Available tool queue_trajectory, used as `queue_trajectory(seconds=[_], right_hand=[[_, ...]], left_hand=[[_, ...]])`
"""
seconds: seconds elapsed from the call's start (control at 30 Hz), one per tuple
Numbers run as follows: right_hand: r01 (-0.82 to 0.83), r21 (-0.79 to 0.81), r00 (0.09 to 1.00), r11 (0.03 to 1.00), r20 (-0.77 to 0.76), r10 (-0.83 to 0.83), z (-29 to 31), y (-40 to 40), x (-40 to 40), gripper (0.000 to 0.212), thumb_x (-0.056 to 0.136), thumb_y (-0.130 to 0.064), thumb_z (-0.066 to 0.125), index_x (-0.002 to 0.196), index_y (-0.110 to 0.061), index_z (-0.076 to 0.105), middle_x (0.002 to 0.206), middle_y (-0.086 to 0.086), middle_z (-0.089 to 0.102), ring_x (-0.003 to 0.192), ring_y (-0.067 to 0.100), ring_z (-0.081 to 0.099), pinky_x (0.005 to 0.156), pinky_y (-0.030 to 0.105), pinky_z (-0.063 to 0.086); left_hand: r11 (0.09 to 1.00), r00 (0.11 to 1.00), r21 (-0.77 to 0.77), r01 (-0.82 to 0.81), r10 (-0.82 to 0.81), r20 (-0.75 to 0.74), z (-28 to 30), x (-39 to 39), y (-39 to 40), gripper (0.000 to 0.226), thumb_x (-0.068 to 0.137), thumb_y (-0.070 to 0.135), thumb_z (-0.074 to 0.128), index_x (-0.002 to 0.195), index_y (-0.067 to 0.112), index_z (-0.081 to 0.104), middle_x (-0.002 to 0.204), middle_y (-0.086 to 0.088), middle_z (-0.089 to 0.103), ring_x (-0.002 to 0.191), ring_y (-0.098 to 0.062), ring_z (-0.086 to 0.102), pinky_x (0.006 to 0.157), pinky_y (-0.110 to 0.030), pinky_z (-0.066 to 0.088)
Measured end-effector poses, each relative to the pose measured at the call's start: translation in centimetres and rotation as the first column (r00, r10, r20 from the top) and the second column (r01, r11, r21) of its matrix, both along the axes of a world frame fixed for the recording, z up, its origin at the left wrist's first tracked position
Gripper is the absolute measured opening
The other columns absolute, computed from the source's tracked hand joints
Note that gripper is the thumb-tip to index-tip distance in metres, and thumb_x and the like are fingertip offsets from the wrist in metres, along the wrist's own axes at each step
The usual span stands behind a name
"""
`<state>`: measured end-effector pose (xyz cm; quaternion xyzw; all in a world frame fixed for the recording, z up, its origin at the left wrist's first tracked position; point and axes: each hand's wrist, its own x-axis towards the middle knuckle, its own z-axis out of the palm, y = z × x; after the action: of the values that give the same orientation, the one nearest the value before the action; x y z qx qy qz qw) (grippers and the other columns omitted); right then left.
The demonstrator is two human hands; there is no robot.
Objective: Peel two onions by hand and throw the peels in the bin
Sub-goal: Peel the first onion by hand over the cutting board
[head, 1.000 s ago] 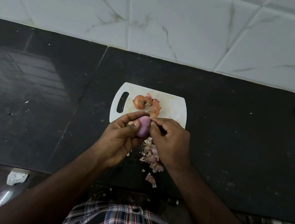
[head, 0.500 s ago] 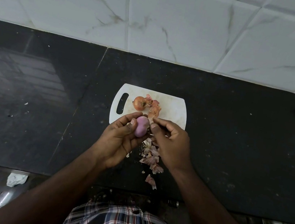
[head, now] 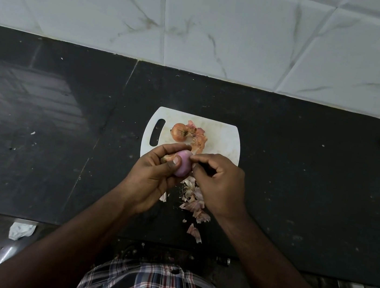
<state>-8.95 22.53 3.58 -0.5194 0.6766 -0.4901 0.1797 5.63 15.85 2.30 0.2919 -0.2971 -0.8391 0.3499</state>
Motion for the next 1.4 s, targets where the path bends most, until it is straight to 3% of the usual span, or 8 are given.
queue_trajectory(seconds=[0.23,0.33,0.43,0.6,0.8,1.07,1.2,1.4], right_hand=[[0.071,0.181,0.985,0.981,0.14,-0.097,-0.3,-1.0,0.0,0.021,0.093,-0.008,0.056,0.106,-0.019,0.069,0.102,-0.008,0.07,0.088,0.004,0.064,0.075,0.025,0.051],[-0.015,0.283,0.98,0.959,0.195,-0.042,0.1,-0.7,-0.9,0.023,0.099,-0.029,0.057,0.118,-0.022,0.068,0.108,-0.011,0.071,0.095,0.0,0.064,0.085,0.027,0.054],[-0.167,0.336,0.971,0.927,0.218,0.096,0.5,-0.1,0.2,0.042,0.089,-0.048,0.067,0.125,-0.028,0.065,0.113,-0.014,0.071,0.104,0.0,0.064,0.092,0.029,0.054],[-0.136,0.292,0.983,0.947,0.161,0.092,0.4,-0.1,0.6,0.055,0.083,-0.028,0.079,0.134,-0.025,0.059,0.123,-0.012,0.067,0.112,0.001,0.062,0.097,0.023,0.05],[-0.157,0.284,0.987,0.946,0.011,0.16,0.7,-0.1,-0.1,0.065,0.076,-0.017,0.082,0.137,-0.021,0.057,0.125,0.0,0.061,0.113,0.015,0.059,0.098,0.035,0.053],[-0.176,0.246,0.977,0.953,-0.074,0.2,0.5,0.3,0.8,0.056,0.081,-0.019,0.078,0.133,-0.019,0.06,0.113,-0.003,0.058,0.1,0.007,0.057,0.086,0.015,0.048],[-0.162,0.244,0.982,0.956,-0.057,0.181,0.4,0.1,0.6,0.058,0.078,-0.017,0.08,0.132,-0.02,0.061,0.111,-0.005,0.059,0.1,0.006,0.059,0.087,0.017,0.05],[-0.137,0.228,0.989,0.964,-0.018,0.145,0.3,-0.4,-0.4,0.063,0.075,-0.014,0.083,0.133,-0.019,0.061,0.125,-0.007,0.062,0.114,0.003,0.056,0.098,0.015,0.045]], left_hand=[[0.998,1.0,0.065,0.019,-0.018,-0.019,0.2,0.2,0.0,0.04,0.089,0.008,0.061,0.129,0.002,0.058,0.129,-0.02,0.065,0.108,-0.03,0.067,0.093,-0.042,0.058],[0.994,0.998,0.105,0.001,0.006,-0.06,0.1,0.3,-0.3,0.046,0.089,0.013,0.058,0.134,0.003,0.058,0.133,-0.019,0.063,0.114,-0.032,0.063,0.103,-0.044,0.051],[0.995,0.995,0.095,0.022,-0.013,-0.094,0.2,-0.1,-0.3,0.049,0.09,0.014,0.054,0.138,0.005,0.055,0.133,-0.017,0.062,0.109,-0.026,0.065,0.093,-0.037,0.058],[0.979,0.981,-0.112,0.173,-0.161,0.109,0.0,0.6,-0.9,0.057,0.085,0.008,0.06,0.141,0.015,0.054,0.133,-0.017,0.063,0.112,-0.029,0.066,0.092,-0.039,0.056],[0.911,0.939,-0.36,0.203,-0.078,0.334,0.0,0.9,-1.6,0.047,0.078,0.002,0.069,0.123,0.014,0.067,0.119,-0.015,0.069,0.107,-0.037,0.068,0.086,-0.047,0.058],[0.926,0.939,-0.373,0.059,0.075,0.336,-0.1,0.1,-1.0,0.013,0.092,0.001,0.064,0.103,-0.004,0.068,0.094,-0.027,0.073,0.084,-0.036,0.07,0.059,-0.032,0.058],[0.911,0.918,-0.412,0.014,0.151,0.365,0.3,-0.5,-0.8,0.026,0.09,0.02,0.065,0.097,-0.005,0.068,0.09,-0.028,0.072,0.08,-0.037,0.071,0.058,-0.032,0.058],[0.967,0.975,-0.198,0.162,-0.126,0.181,0.5,0.5,-1.4,0.041,0.09,0.009,0.059,0.131,0.006,0.06,0.118,-0.018,0.071,0.102,-0.027,0.072,0.075,-0.033,0.061]])
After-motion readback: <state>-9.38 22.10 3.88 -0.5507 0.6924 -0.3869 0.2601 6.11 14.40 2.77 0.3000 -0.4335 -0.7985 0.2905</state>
